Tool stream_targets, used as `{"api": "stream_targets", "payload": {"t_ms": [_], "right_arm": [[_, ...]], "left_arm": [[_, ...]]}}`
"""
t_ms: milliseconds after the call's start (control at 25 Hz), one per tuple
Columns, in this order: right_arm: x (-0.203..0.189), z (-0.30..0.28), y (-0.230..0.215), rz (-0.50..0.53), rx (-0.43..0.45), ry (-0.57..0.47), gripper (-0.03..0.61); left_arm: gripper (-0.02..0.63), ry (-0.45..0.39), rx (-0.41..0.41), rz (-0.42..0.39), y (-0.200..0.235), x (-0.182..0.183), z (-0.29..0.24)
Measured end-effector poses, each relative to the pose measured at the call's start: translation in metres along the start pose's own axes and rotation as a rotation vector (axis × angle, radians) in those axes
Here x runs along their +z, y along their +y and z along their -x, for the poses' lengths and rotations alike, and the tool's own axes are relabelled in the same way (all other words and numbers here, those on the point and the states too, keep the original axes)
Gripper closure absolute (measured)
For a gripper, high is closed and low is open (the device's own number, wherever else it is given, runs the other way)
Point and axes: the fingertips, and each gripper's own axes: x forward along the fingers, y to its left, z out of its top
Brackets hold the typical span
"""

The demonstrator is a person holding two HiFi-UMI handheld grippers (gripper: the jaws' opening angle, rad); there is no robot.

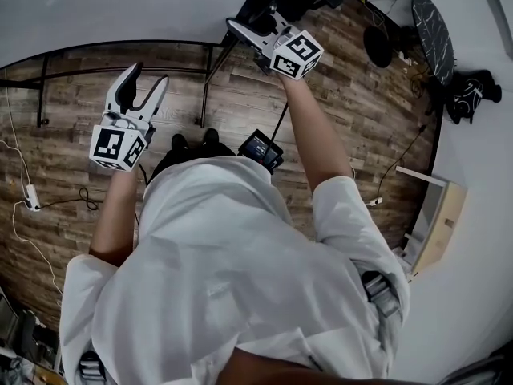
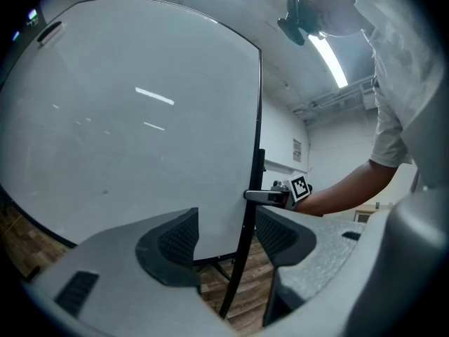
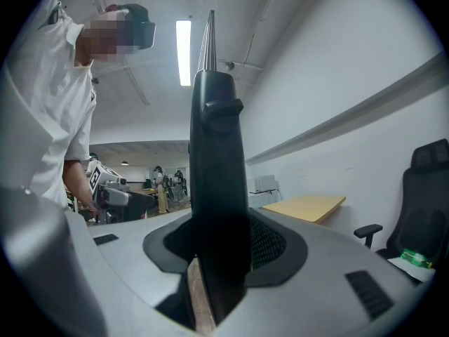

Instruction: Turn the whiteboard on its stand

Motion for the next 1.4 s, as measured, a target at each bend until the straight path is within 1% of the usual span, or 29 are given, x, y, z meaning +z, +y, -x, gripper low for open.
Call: {"api": "stream_targets", "payload": {"t_ms": [120, 280, 520, 800, 1400], "right_arm": [[0.0, 0.005, -0.001, -0.002, 0.004, 0.008, 0.405], [0.0, 0.015, -0.003, 0.013, 0.006, 0.025, 0.407], [-0.002, 0.033, -0.006, 0.012, -0.003, 0.02, 0.407], [-0.002, 0.059, -0.013, 0.014, -0.003, 0.023, 0.407], [-0.005, 0.129, -0.027, -0.002, -0.042, 0.003, 0.402]], "left_arm": [[0.353, 0.025, -0.04, -0.009, -0.011, -0.008, -0.011], [0.353, 0.004, -0.057, -0.008, -0.034, -0.003, -0.028], [0.353, -0.007, -0.087, -0.022, -0.062, 0.001, -0.051], [0.353, -0.001, -0.118, -0.036, -0.093, 0.002, -0.068], [0.353, 0.012, -0.117, -0.03, -0.133, -0.009, -0.077]]}}
